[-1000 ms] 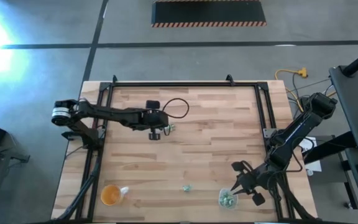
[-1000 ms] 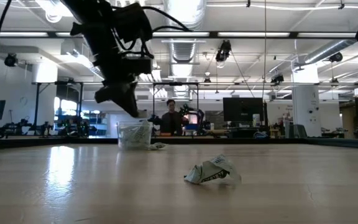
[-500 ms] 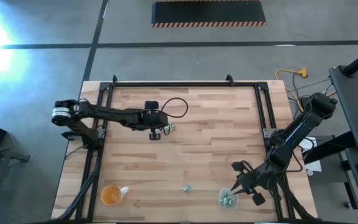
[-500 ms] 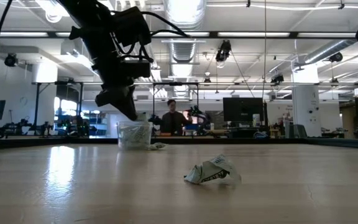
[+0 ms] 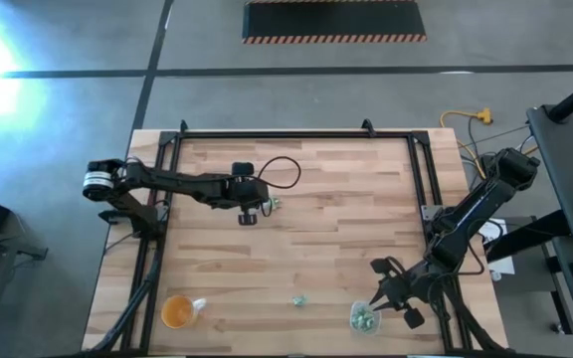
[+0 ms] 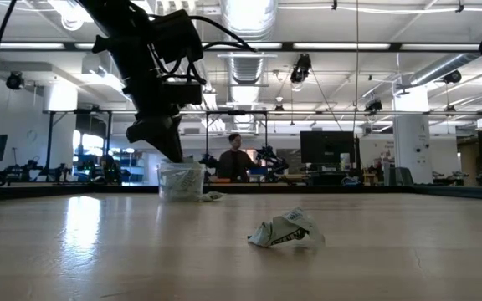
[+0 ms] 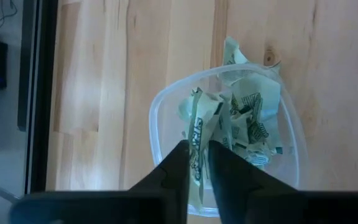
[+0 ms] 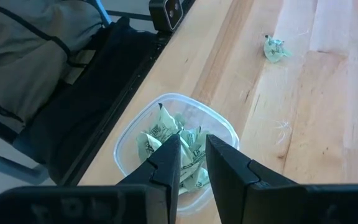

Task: Pick and place Stevia / Truvia into bins
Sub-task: Put the stevia packet into the top transparent container

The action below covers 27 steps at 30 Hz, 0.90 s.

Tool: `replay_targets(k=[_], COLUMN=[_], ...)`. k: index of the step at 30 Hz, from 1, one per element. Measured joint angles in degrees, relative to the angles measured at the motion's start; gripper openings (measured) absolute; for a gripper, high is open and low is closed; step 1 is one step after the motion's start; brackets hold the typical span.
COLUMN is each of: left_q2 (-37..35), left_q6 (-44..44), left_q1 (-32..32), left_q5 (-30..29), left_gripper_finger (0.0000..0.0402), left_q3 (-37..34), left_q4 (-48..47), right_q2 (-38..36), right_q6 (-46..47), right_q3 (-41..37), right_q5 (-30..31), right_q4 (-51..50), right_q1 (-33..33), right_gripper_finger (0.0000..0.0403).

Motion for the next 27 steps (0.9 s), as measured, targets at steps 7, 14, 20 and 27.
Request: replay_targets(k=[7,14,20,27], left_q2=[-0.1,-2.1,-5.4,-4.4], left_q6=[-0.3,-2.3,-5.0,-3.7], left_q1=[0.0,-0.1,-0.2,-0.2], left_q5=[-0.2,-1.5,-1.5,-4.7], left_gripper_finger=[0.0106,0.0139,0.0142,0.0141], left_q3=[0.0,0.0,0.0,0.0], left_q4=[-0.5,-5.4,-6.3,1.8], right_q2=[0.0,0.0,0.0,0.0], right_q6=[0.0,0.0,-0.2,-0.2], right_q3=[0.0,-0.1,0.0,0.1], right_q5=[0.0,0.0,0.2,1.2], right_q4=[0.0,0.0,-0.1,0.0], right_q1=[0.0,0.0,0.0,0.0], right_gripper_finger=[0.0068,0.0068,0.0068,0.0068])
